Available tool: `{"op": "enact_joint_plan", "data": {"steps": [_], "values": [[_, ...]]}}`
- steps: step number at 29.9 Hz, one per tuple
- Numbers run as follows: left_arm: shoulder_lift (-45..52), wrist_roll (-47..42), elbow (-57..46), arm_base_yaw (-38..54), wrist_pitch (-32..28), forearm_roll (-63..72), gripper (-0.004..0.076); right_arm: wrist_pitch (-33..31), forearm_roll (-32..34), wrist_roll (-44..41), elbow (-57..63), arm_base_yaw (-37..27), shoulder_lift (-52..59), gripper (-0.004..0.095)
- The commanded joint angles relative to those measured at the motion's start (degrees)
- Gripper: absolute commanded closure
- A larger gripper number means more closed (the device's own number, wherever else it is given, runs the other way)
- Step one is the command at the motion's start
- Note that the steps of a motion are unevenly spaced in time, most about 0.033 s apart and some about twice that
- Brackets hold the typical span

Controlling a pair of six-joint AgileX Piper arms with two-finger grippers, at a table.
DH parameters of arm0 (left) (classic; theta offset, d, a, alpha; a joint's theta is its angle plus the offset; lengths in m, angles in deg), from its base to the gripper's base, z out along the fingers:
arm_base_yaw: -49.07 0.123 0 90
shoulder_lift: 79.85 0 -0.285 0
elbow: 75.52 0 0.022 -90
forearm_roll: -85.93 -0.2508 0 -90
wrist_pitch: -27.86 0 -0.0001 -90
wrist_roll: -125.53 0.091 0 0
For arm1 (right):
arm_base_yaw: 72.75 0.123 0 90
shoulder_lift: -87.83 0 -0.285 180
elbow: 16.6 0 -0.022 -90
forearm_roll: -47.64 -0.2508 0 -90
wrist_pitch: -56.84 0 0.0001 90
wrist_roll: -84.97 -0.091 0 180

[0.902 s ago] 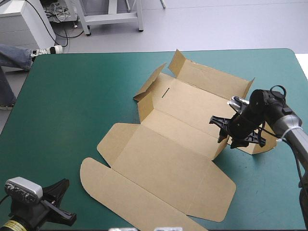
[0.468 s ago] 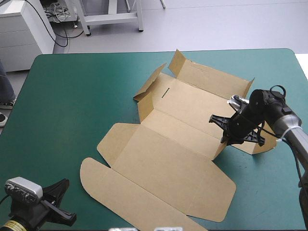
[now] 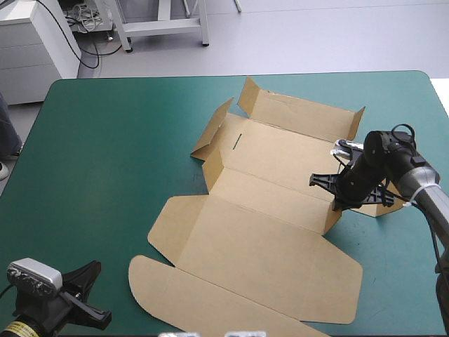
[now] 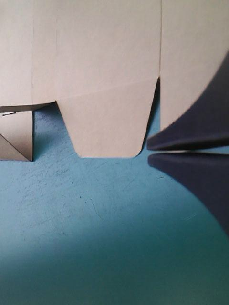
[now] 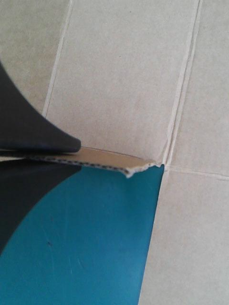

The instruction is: Fold the box

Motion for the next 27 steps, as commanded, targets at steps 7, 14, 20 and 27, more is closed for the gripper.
{"op": "enact_joint_plan", "data": {"steps": [7,14,20,27], "values": [[-0.9,-0.1,1.2,-0.2,-3.9,0.7,0.0731,-1.8,8.1,16.1,-10.6,0.1,-1.9,0.0912],[-0.9,-0.1,1.2,-0.2,-3.9,0.7,0.0731,-1.8,4.6,26.8,-23.2,0.7,-11.6,0.0912],[-0.9,-0.1,1.2,-0.2,-3.9,1.0,0.0731,-1.8,4.9,36.3,-33.3,5.3,-18.3,0.0912],[-0.9,-0.1,1.2,-0.2,-3.9,1.1,0.0731,-1.8,7.2,44.3,-42.8,14.6,-24.4,0.093]]}}
